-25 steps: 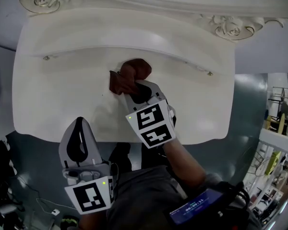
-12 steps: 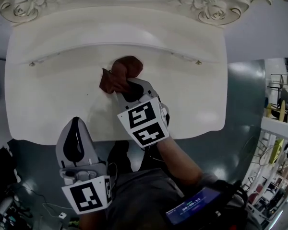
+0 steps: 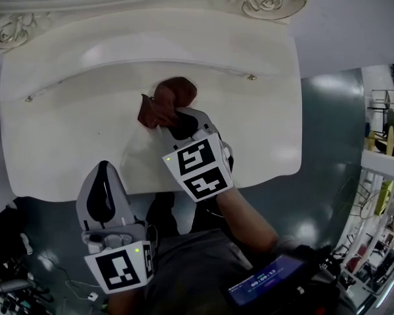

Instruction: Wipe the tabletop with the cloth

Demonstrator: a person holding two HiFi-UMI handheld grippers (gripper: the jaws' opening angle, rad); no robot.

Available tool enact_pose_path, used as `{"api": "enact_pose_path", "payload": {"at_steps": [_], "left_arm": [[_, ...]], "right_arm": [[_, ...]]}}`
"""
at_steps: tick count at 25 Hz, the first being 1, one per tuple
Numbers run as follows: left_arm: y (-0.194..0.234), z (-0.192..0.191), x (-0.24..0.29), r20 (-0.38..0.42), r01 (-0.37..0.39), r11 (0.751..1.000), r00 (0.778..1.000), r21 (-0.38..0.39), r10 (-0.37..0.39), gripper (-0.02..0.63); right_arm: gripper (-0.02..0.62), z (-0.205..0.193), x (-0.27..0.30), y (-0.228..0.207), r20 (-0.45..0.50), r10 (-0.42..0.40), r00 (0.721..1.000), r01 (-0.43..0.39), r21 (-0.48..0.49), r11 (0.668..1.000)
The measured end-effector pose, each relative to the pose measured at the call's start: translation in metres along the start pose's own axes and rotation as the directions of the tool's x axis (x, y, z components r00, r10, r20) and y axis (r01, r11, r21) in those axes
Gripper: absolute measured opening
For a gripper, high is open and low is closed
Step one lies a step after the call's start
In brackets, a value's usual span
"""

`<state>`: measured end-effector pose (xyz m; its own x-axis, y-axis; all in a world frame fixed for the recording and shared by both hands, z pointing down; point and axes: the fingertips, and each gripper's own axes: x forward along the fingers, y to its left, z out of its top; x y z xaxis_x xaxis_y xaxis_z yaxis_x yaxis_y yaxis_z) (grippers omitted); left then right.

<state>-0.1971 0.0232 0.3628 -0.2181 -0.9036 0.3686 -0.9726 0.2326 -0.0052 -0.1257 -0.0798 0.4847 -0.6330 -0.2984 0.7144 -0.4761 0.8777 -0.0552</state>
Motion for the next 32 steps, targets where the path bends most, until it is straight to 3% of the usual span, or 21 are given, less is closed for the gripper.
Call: {"api": "enact_pose_path", "payload": {"at_steps": [13,19,27,32], "left_arm": [[-0.07,0.018,0.017,-0.001,0.053,0.997,0.999,0.051,-0.053,0.014],[-0.117,0.041,0.039,-0.007,0.09,0.993,0.996,0.079,-0.09,0.014],[-0.153,0.022,0.051,-0.016,0.136,0.985,0.991,0.108,-0.135,0.014],[-0.186,0.029,0.056,-0.021,0.17,0.977,0.985,0.126,-0.168,0.014]], "right_arm": [[0.08,-0.032,-0.037,-0.064,0.002,-0.037,0.999,0.037,0.054,0.998],[0.08,-0.037,-0.061,-0.117,0.007,-0.066,0.998,0.065,0.091,0.994],[0.08,-0.076,-0.066,-0.144,0.009,-0.095,0.995,0.093,0.15,0.984],[0.08,-0.088,-0.086,-0.17,0.009,-0.12,0.993,0.117,0.18,0.977]]}}
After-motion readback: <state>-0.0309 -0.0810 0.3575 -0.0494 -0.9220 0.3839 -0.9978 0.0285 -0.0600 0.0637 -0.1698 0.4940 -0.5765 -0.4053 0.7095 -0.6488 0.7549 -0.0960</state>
